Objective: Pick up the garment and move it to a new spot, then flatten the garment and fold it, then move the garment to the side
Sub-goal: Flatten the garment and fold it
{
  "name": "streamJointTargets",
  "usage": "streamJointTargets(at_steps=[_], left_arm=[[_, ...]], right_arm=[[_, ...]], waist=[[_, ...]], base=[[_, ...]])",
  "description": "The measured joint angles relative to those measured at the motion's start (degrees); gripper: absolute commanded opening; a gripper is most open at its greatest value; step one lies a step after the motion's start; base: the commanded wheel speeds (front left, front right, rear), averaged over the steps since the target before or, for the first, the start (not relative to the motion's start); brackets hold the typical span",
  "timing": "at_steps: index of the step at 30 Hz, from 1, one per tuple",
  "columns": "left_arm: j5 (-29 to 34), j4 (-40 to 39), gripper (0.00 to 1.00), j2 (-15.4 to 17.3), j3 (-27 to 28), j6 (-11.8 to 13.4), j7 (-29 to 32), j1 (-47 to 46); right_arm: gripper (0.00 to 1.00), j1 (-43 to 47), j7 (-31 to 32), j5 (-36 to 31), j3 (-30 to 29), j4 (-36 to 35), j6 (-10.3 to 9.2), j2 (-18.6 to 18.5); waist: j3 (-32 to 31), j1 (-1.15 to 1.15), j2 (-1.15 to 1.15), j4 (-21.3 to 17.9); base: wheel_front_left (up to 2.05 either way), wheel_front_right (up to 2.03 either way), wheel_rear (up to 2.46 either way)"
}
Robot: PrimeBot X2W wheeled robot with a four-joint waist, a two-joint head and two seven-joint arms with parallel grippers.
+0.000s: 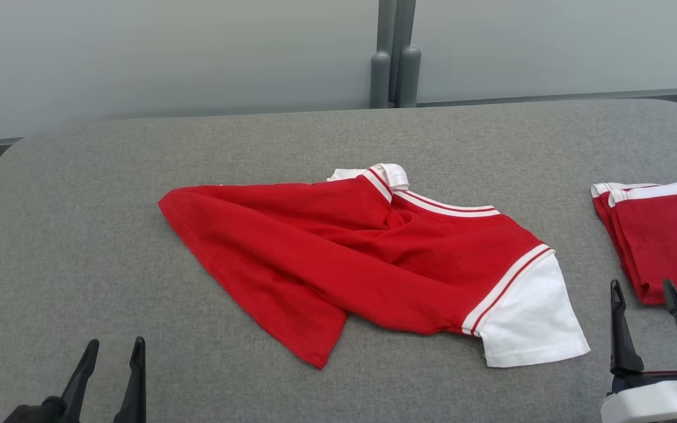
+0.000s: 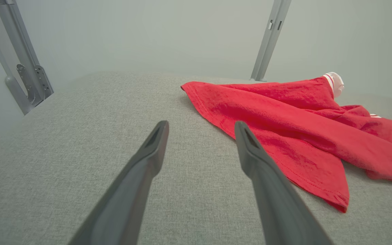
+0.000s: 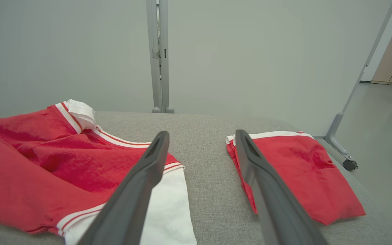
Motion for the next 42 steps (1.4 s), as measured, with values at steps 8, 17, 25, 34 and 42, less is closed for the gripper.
streamJointTargets(at_steps=[8, 17, 25, 34, 42], left_arm=[[2.3, 2.0, 1.00, -2.7, 3.3, -1.6, 0.0, 1.6], [1.5, 1.0, 1.00, -2.8, 1.9, -1.7, 0.0, 1.5], [1.1, 0.7, 1.00, -3.2, 2.1, -1.7, 0.0, 0.7], [1.1, 0.7, 1.00, -3.4, 0.9, -1.7, 0.0, 0.7], [0.3, 0.8, 1.00, -2.4, -5.9, -1.3, 8.4, -2.2]], right_arm=[[1.00, 1.2, 0.0, -0.9, -0.2, 1.1, 0.00, 0.0], [1.00, 1.5, 0.0, -1.2, -0.1, 1.5, 0.00, 0.0], [1.00, 0.8, 0.0, -1.1, 0.2, 1.5, 0.00, 0.0], [1.00, 0.8, 0.0, -0.9, 0.7, 1.6, 0.00, 0.0], [1.00, -2.3, 5.0, -0.7, 7.7, 7.7, 0.03, -4.5]], waist=[[-0.9, 0.00, 0.00, 0.1], [-0.7, 0.00, 0.00, 0.2], [-0.5, 0.00, 0.00, 0.0], [-0.6, 0.00, 0.00, -0.3], [0.5, 0.00, 0.00, -1.0]], base=[[0.00, 0.00, 0.00], [0.00, 0.00, 0.00], [0.00, 0.00, 0.00], [0.00, 0.00, 0.00], [0.00, 0.00, 0.00]])
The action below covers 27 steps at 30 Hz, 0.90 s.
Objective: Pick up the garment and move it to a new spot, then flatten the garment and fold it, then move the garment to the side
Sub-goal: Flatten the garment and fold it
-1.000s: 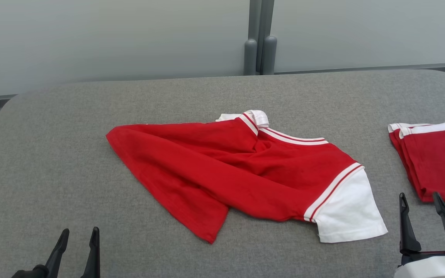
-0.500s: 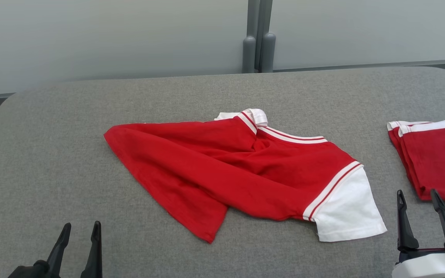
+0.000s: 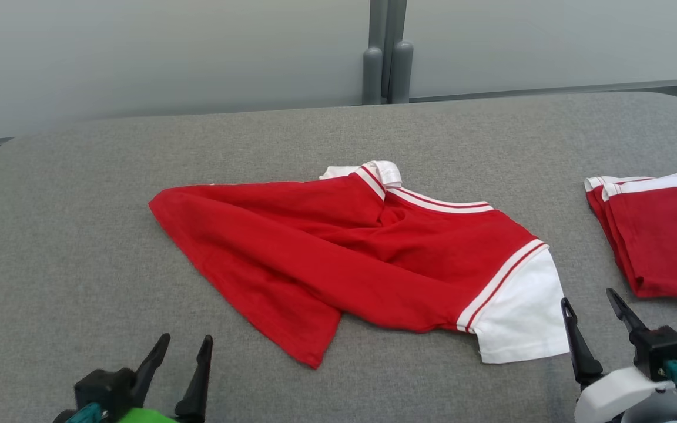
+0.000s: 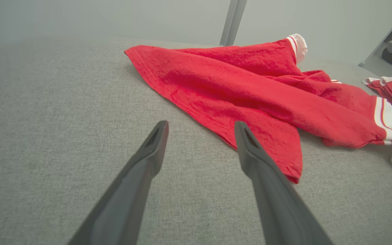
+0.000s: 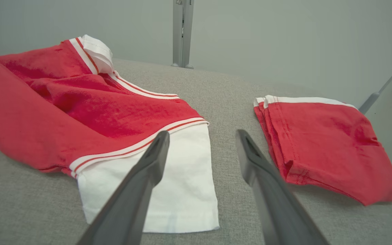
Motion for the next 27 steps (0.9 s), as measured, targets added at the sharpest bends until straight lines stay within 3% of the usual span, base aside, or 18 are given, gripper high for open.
streamJointTargets(at_steps=[7, 14, 18, 27], left_arm=[[0.3, -9.8, 1.00, -0.3, -5.7, 4.4, 21.0, -0.7], [-2.3, -17.7, 1.00, -1.0, -9.0, 5.0, 33.1, -5.3], [-1.7, -17.7, 1.00, -0.6, -10.2, 5.0, 36.0, -7.5], [-2.1, -18.5, 1.00, 0.0, -11.8, 4.2, 37.6, -8.2]], right_arm=[[1.00, -1.7, 21.5, 5.4, 5.1, -7.5, 0.01, -8.1], [1.00, -3.9, 40.3, 6.9, 7.8, -14.7, 0.00, -12.8], [1.00, -4.5, 44.4, 8.2, 8.5, -15.4, -0.01, -13.4], [1.00, -7.5, 46.7, 9.5, 9.5, -14.2, 0.00, -13.5]], waist=[[2.0, 0.00, 0.00, -0.6], [8.3, 0.00, 0.00, -1.1], [11.9, 0.00, 0.00, -1.1], [18.5, 0.00, 0.00, -0.8]], base=[[0.00, 0.00, 0.00], [0.00, 0.00, 0.00], [0.00, 0.00, 0.00], [0.00, 0.00, 0.00]])
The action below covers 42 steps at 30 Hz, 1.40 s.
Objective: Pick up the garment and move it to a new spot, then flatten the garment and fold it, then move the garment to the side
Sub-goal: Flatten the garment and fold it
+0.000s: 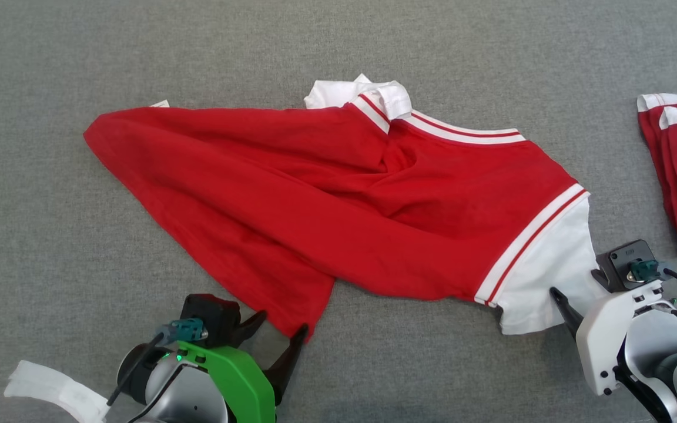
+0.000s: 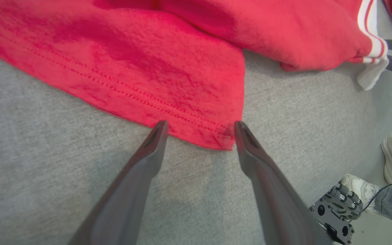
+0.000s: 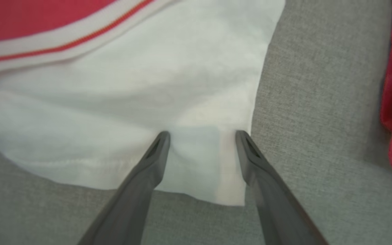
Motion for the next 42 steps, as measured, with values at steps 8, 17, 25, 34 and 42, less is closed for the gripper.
streamJointTargets(at_steps=[8, 17, 25, 34, 42], left_arm=[[-0.5, -0.5, 1.00, 0.6, -0.6, -0.3, 0.7, 0.1], [-0.8, 5.0, 0.00, -0.3, -0.4, -0.8, -1.4, -2.6], [-3.5, 3.1, 0.00, 0.9, 0.7, -1.4, -1.6, -1.2], [-11.2, -16.6, 0.00, 8.0, 9.2, -0.6, 3.3, 3.8], [-18.6, -25.9, 0.00, 13.9, 22.6, 2.1, 6.9, 1.4]], right_arm=[[1.00, -1.5, 0.1, 0.3, 0.0, -0.2, 0.03, 0.2], [0.00, -4.5, -0.6, 2.7, 2.6, 1.8, 0.01, 0.7], [0.00, -4.5, -2.6, 9.8, 0.8, -0.3, -0.02, 1.3], [0.00, -3.2, -0.6, 18.0, -6.1, -12.7, -0.03, 0.7], [0.00, -8.0, 1.4, 23.5, -16.8, -19.4, -0.03, 1.4]], waist=[[3.7, 0.00, 0.00, -0.1], [5.0, 0.00, 0.00, -1.5], [2.8, 0.00, 0.00, -1.9], [-1.5, 0.00, 0.00, -2.2], [-1.5, 0.00, 0.00, -2.4]], base=[[0.00, 0.00, 0.00], [0.00, 0.00, 0.00], [0.00, 0.00, 0.00], [0.00, 0.00, 0.00], [0.00, 0.00, 0.00]])
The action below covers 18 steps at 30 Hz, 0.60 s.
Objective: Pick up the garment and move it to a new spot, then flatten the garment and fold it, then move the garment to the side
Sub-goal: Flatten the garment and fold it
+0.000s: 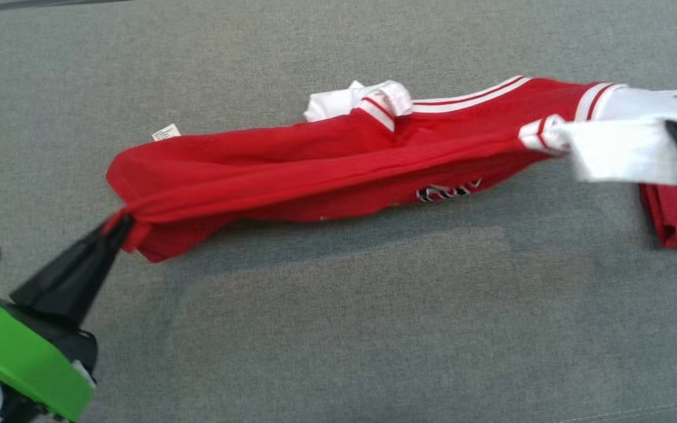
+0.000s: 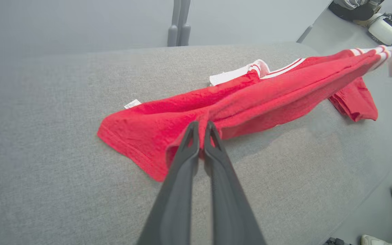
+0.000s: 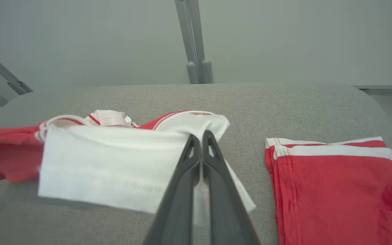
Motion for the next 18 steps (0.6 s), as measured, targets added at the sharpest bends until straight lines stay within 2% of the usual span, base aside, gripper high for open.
streamJointTargets(at_steps=[3, 7, 11, 13, 16, 17, 18], left_arm=[[-2.6, 0.0, 0.00, 2.0, 3.3, -0.3, 1.2, -4.5], [-5.2, 4.6, 0.00, 5.9, 6.2, -1.4, 3.3, -14.8], [-3.9, 12.9, 0.00, 8.8, 4.4, -2.4, 4.2, -30.5], [-0.9, 18.1, 0.00, 8.9, 2.1, -3.2, 2.5, -40.4], [4.3, 27.4, 0.00, 7.5, -2.8, -4.3, -1.1, -54.9], [7.1, 34.6, 0.00, 5.0, -6.1, -4.9, -3.5, -63.5], [8.6, 37.7, 0.00, 4.0, -7.5, -5.4, -5.8, -67.5]], right_arm=[[0.00, -4.1, 0.3, 0.2, -3.7, 0.0, 0.00, 1.2], [0.00, -12.9, 2.4, 0.1, -4.5, 2.4, 0.04, 3.7], [0.00, -27.5, 5.3, -3.9, -3.3, 8.7, 0.05, 6.5], [0.00, -37.2, 5.6, -7.1, -3.7, 12.9, 0.05, 9.4], [0.00, -52.2, 5.0, -14.2, -4.9, 19.9, 0.05, 13.2], [0.00, -61.7, 3.1, -18.1, -6.0, 25.1, 0.05, 15.0], [0.00, -65.7, 1.8, -20.0, -6.0, 27.7, 0.05, 15.5]], waist=[[1.6, 0.00, 0.00, 0.2], [4.5, 0.00, 0.00, 0.7], [8.2, 0.00, 0.00, 1.3], [10.2, 0.01, 0.00, 1.7], [13.3, 0.01, 0.00, 2.3], [15.4, 0.01, 0.00, 2.9], [16.5, 0.01, 0.00, 3.2]], base=[[0.00, 0.00, 0.00], [0.00, 0.00, 0.00], [0.00, 0.00, 0.00], [0.00, 0.00, 0.00], [0.00, 0.00, 0.00], [0.00, 0.00, 0.00], [0.00, 0.00, 0.00]])
